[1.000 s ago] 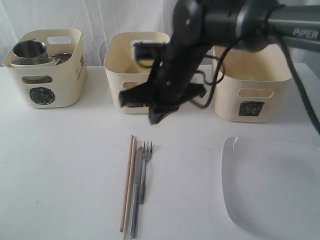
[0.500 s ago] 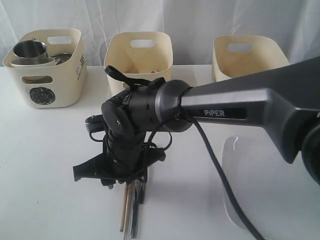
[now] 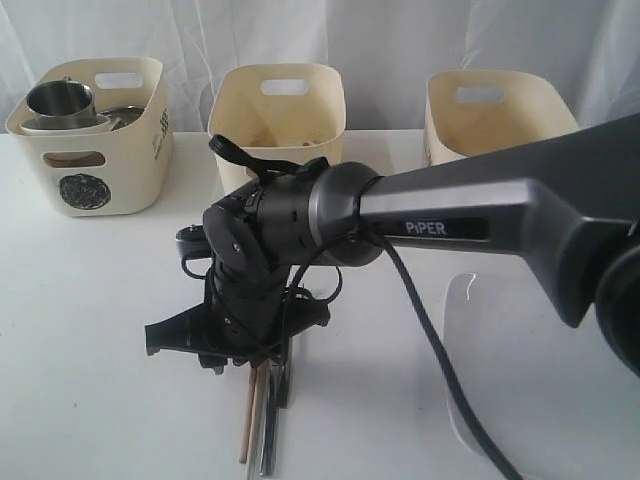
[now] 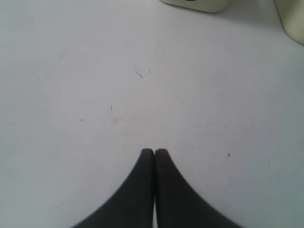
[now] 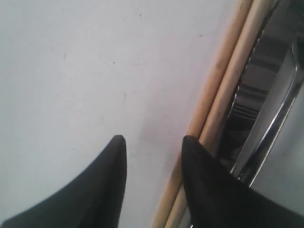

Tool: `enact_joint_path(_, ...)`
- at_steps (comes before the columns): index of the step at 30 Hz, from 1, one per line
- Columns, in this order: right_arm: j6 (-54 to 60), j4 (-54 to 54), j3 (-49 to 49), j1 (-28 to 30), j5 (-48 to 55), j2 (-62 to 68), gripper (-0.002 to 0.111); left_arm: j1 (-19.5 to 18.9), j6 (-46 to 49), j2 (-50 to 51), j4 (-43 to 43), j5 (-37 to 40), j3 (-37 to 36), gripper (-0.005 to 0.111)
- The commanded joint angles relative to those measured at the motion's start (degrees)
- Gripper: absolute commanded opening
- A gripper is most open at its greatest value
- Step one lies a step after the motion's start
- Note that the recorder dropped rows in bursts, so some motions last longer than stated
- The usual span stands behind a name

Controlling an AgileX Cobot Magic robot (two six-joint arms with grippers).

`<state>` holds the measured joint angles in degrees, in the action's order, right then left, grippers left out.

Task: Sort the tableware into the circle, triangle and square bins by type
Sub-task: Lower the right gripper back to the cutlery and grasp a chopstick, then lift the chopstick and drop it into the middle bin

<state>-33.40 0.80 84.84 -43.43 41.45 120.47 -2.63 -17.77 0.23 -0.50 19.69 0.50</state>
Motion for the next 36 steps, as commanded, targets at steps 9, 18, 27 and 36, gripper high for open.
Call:
enact_joint_path(9,-0.4,-0.8,-0.2,0.6,0.2,3.1,0.037,-0.1,0.0,-0.2,0.0,2.6,-0.5,0.000)
enact_joint_path(18,0.9,0.2,-0.2,0.0,-0.2,5.4,0.000,-0.1,0.0,-0.2,0.0,2.6,-0.5,0.000)
enact_joint_path(27,19.9,6.1,5.1,1.4,3.3,-1.7,0.000,-0.1,0.0,-0.2,0.0,2.6,-0.5,0.000)
enact_joint_path(36,38.0,28.5,11.8,15.8,-1.4,-9.5,0.000,-0.1,0.0,-0.2,0.0,2.6,-0.5,0.000)
